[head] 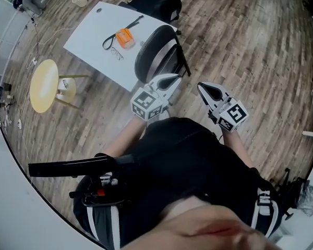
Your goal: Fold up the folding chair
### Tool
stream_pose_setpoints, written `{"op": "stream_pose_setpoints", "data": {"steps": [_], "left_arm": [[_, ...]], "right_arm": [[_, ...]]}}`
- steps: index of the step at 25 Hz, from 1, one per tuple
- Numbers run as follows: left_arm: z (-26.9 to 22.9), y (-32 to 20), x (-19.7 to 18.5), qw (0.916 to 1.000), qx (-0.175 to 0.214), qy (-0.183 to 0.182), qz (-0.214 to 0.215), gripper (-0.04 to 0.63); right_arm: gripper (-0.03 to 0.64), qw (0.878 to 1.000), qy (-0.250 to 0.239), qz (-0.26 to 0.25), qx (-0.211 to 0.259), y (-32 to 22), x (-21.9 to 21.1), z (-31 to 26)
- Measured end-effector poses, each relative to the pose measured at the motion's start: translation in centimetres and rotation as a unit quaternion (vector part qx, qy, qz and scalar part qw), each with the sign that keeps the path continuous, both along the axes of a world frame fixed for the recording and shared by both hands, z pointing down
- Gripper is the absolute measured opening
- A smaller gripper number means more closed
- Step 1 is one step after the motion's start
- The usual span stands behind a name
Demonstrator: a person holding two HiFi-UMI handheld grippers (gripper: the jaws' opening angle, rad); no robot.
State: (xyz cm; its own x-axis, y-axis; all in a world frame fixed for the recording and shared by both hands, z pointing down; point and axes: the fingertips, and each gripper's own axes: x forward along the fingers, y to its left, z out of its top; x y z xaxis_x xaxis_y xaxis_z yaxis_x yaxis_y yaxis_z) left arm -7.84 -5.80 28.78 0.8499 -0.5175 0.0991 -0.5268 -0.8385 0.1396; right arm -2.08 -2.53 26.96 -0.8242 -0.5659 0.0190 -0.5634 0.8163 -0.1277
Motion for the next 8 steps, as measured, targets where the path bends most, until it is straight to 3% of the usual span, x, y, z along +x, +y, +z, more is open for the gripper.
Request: {"op": "stream_pose_setpoints", "data": {"steps": [8], "left_arm": [[0.26,0.58,0.11,1.0,-0.003,-0.002,0.008,0.005]], "right_arm": [[0.01,1.0,0.004,0.003,0.001,0.09,-0.22,0.03]]}}
